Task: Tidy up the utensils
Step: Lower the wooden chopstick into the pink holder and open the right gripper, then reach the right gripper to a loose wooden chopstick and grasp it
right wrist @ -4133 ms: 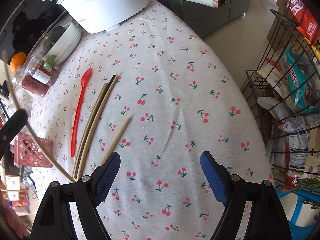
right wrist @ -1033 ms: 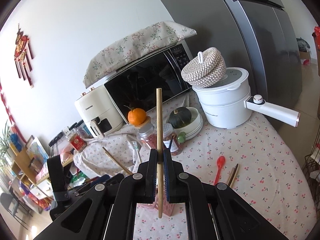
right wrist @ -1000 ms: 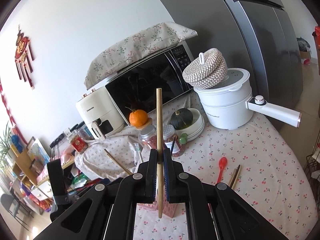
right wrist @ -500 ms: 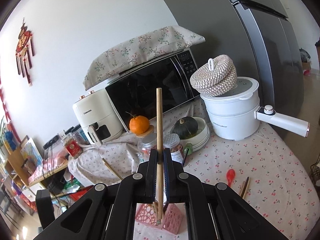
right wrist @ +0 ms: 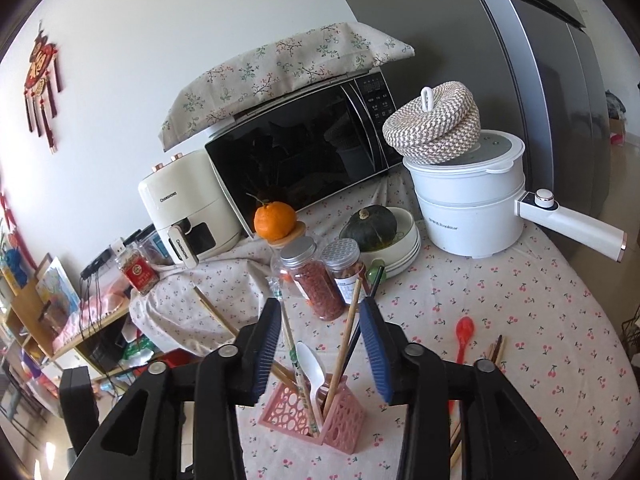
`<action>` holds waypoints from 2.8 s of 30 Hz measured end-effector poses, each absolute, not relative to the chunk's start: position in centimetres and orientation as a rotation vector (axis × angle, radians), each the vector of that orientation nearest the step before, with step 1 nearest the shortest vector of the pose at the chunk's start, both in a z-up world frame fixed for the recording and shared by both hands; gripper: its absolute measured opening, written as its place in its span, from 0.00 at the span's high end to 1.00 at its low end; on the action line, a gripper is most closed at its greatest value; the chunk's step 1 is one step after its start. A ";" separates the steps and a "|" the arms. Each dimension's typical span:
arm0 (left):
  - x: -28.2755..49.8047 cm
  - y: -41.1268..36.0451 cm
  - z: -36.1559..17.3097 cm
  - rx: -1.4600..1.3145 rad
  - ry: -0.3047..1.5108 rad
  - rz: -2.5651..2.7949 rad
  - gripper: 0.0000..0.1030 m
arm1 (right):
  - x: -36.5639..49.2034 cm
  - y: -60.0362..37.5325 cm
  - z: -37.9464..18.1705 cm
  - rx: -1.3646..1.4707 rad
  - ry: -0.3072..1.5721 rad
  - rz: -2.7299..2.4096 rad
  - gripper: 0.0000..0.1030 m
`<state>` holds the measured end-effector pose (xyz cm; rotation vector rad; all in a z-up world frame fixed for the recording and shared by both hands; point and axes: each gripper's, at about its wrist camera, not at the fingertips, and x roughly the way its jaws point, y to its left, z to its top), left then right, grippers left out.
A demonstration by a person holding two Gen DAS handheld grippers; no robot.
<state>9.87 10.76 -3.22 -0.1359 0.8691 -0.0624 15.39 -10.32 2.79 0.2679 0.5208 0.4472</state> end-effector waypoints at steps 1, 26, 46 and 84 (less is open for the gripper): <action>9.9 10.5 -3.2 -0.133 0.870 -0.068 0.01 | 15.1 -10.7 3.0 0.270 0.515 0.449 0.45; 10.2 4.3 -5.3 -0.070 0.917 -0.191 0.01 | 19.4 -18.8 -8.4 0.013 0.934 0.164 0.00; 11.1 2.0 -6.7 -0.043 0.982 -0.218 0.01 | 25.4 -19.0 -16.0 0.028 1.119 0.015 0.00; 12.4 -8.3 -7.7 0.105 1.092 -0.312 0.01 | 20.3 -27.7 -13.9 0.084 1.245 0.113 0.93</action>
